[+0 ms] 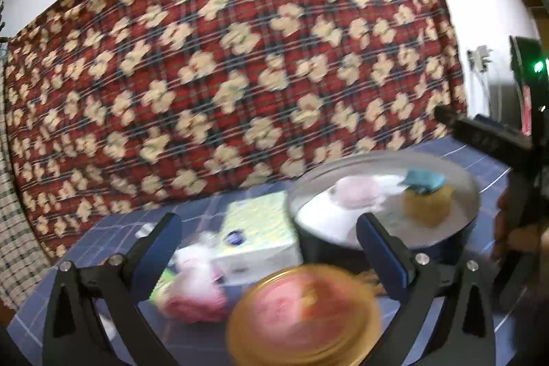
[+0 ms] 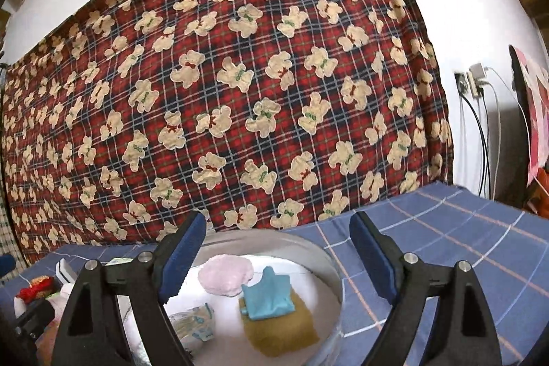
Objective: Organize soft objects
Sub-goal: 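Move both tools back toward the remaining items on the table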
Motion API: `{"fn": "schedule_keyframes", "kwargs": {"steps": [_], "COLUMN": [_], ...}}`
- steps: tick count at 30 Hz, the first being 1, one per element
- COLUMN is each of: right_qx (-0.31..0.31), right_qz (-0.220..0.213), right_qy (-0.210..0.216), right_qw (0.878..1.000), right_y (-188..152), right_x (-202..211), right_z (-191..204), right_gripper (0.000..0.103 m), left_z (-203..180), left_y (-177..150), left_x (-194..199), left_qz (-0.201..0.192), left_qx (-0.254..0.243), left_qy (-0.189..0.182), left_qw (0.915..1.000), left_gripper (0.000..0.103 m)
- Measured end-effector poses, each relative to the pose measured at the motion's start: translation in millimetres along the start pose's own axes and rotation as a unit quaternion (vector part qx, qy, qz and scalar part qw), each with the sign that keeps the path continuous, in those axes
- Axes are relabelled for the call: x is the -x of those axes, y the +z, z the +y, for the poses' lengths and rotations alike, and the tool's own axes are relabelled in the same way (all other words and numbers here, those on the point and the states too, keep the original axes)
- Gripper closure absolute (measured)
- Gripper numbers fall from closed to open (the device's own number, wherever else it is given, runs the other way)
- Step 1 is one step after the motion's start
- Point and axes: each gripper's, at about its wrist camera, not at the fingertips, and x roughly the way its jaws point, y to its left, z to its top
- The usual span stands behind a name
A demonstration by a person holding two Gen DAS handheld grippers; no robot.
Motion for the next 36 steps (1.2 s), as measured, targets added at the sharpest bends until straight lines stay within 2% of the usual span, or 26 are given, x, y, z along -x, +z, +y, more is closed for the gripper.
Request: {"fn": "schedule_keyframes", "kwargs": {"steps": [9, 13, 19, 27, 30, 36], "right_qx": [0.011, -0.001, 0.012, 0.021, 0.039, 0.071], "right_qz": [0.023, 0.038, 0.032, 0.050, 0.058, 0.091], "right_qy": [0.010, 0.023, 0.049, 0.106, 0.134, 0.174], "right_qw": [1.000, 0.999, 0.998, 0.993, 0.989, 0.978], "right_y": [-9.6, -14.9, -20.8, -31.1, -35.9, -45.4], "right_x": [5.0, 12.0, 27.2, 35.6, 38.1, 35.6], "right_z": [28.2, 41.2, 72.9, 123.6, 152.7, 204.3], "right_gripper": [0.016, 0.016, 0.016, 0.016, 0.016, 0.016], "left_z": [65.2, 92.9, 134.8, 187.1, 204.9, 242.7], "left_y": [-19.2, -26.1, -37.3, -54.6, -61.8, -81.3], "left_x": [-12.9, -17.5, -19.5, -23.4, -24.8, -25.9], "left_qz": [0.054, 0.072, 0.093, 0.131, 0.147, 0.181], "left_qx": [0.056, 0.078, 0.115, 0.162, 0.185, 0.257], "left_qy": [0.055, 0.080, 0.117, 0.171, 0.175, 0.187], "left_qw": [0.9954, 0.9912, 0.9820, 0.9630, 0.9556, 0.9306], "left_gripper": [0.000, 0.000, 0.000, 0.000, 0.000, 0.000]}}
